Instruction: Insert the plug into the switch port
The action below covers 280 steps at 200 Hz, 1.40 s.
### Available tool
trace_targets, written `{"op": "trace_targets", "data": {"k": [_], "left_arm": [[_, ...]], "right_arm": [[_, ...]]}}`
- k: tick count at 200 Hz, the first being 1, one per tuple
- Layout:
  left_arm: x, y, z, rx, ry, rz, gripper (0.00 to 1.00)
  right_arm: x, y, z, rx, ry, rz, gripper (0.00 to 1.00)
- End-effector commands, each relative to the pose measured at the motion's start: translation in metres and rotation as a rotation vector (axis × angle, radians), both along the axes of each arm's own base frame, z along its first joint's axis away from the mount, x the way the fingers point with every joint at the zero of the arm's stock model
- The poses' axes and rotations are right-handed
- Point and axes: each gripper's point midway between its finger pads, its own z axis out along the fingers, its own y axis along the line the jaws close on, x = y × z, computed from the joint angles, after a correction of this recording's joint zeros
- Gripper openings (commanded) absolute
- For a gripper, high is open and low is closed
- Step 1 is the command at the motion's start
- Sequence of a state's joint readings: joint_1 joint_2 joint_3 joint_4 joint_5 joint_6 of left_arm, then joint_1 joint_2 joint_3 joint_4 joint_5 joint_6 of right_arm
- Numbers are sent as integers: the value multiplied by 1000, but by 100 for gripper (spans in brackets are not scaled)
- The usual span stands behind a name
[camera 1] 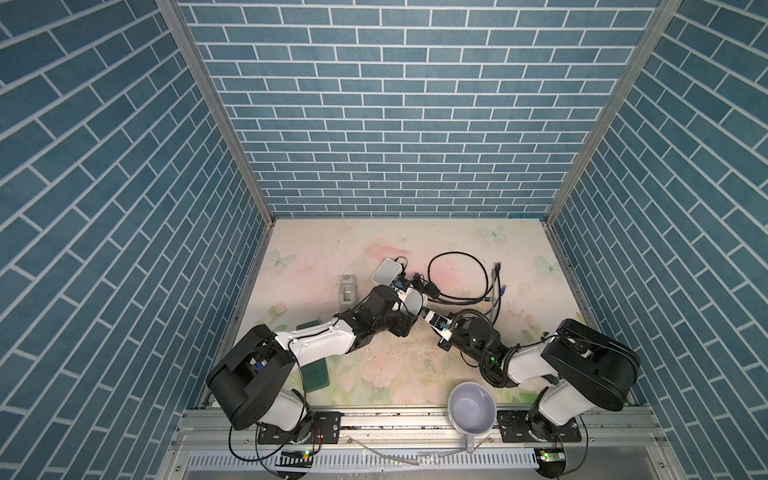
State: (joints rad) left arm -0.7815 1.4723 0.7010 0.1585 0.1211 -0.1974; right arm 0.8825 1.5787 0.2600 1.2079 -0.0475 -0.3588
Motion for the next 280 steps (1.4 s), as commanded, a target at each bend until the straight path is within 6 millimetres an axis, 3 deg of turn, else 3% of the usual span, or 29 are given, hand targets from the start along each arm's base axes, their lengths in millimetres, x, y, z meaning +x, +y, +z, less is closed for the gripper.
{"op": "trace_targets", "data": {"k": [1,44,63,89,136,192,240,243,268,280], "left_arm": [[-98,-103,90,-322,-47,-581,38],[-105,-110,79,-273,-37,-602,38],[-100,-109,71,-247,-37,-569,39],[-73,-89,53,-141,-84,-411,39],[-20,-35,18,37,-115,-117,39],[8,5,-22,139,-74,57,40],[27,25,-43,189,-63,163,41],[24,31,-51,205,-50,167,41],[26,40,-63,226,-30,188,52],[26,42,-66,238,-24,189,64]], "right_arm": [[10,25,32,96,-43,29,0],[20,28,40,131,-42,-15,0],[22,30,43,145,-43,-15,0],[21,30,35,130,-27,-12,0],[22,16,16,86,0,-70,0],[25,4,-4,59,70,-138,25],[27,-10,-6,56,139,-213,40],[26,-10,-5,58,144,-216,41],[29,-22,1,51,195,-282,48],[30,-30,4,20,218,-318,51]]}}
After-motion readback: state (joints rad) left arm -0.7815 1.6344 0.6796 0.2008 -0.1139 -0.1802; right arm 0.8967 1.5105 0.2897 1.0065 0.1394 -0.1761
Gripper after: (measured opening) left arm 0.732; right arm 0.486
